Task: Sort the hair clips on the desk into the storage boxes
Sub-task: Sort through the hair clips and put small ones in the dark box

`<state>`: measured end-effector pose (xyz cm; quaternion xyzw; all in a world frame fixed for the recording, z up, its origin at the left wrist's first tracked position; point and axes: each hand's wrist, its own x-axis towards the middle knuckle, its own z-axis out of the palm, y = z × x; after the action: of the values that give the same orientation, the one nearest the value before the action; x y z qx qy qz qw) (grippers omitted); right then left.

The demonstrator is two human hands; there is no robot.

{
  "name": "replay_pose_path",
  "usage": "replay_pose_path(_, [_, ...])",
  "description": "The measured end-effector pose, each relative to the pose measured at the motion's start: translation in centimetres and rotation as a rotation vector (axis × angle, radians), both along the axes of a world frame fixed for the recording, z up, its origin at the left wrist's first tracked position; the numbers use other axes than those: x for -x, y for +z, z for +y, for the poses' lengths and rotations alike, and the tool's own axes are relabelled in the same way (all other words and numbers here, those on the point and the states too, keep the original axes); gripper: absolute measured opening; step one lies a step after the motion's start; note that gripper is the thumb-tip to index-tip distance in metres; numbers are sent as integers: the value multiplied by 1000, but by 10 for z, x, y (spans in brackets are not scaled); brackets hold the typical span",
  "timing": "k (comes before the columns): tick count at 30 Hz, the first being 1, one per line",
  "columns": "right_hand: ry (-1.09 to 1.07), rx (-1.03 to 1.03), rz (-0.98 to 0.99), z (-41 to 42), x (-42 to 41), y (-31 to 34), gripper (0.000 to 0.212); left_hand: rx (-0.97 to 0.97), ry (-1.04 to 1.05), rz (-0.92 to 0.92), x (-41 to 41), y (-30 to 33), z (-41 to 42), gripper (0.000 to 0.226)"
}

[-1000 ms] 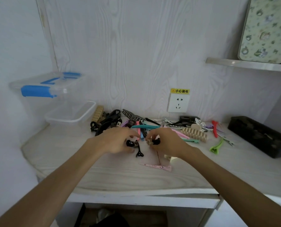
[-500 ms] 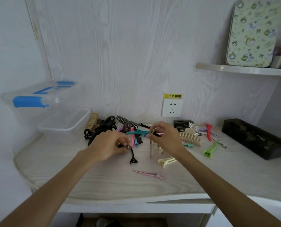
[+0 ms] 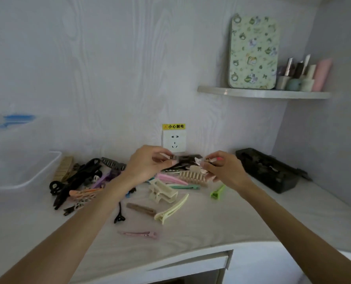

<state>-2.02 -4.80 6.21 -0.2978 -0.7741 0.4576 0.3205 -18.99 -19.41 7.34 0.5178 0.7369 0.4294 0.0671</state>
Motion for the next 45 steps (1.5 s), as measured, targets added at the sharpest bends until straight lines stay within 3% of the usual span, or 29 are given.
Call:
replay_pose_path(10, [-430,-207,-79,134,-124,14,15,27,-198,-123,-117,4,211,29])
replay_pose_path(14, [-333,-284,-261,166,-125,5,20,132,-228,-125,-143,-9,257,34])
replay_pose_path(17, [-283,-247,-369,173,-128,1,30,202,-298,-267,-144,-16,264,37])
replay_pose_path(20, [-320,-265,-360,171,-133,2,24,154,-328,-300,-130,-13,245,34])
replay_pose_path(23, [-319,-276,-357,162,-131,7,22,127,-382,-184,-103,0,208,30])
replay_pose_path(29, [-75,-294,-348,107,-73,17,21,124,-246,-31,-27,28,102,23])
replay_pose_path(34, [112,-331,-318,52,5,7,30,273,-6,104,44,13,13,24])
replay_pose_path(37, [162,-436,-400,20,41,3,18,395,124,216,75,3,-38,25])
replay_pose_path(41, [265,-440,-393,-19,80,-1,21,563,242,384,101,-2,-93,35])
replay_pose_path(43, [313,-464,-403,-31,98,-3,19,663,246,370,107,-6,-107,42])
replay_pose_path(45, [372,-490,-411,-41,113,-5,20,658,249,241,114,-14,-114,49])
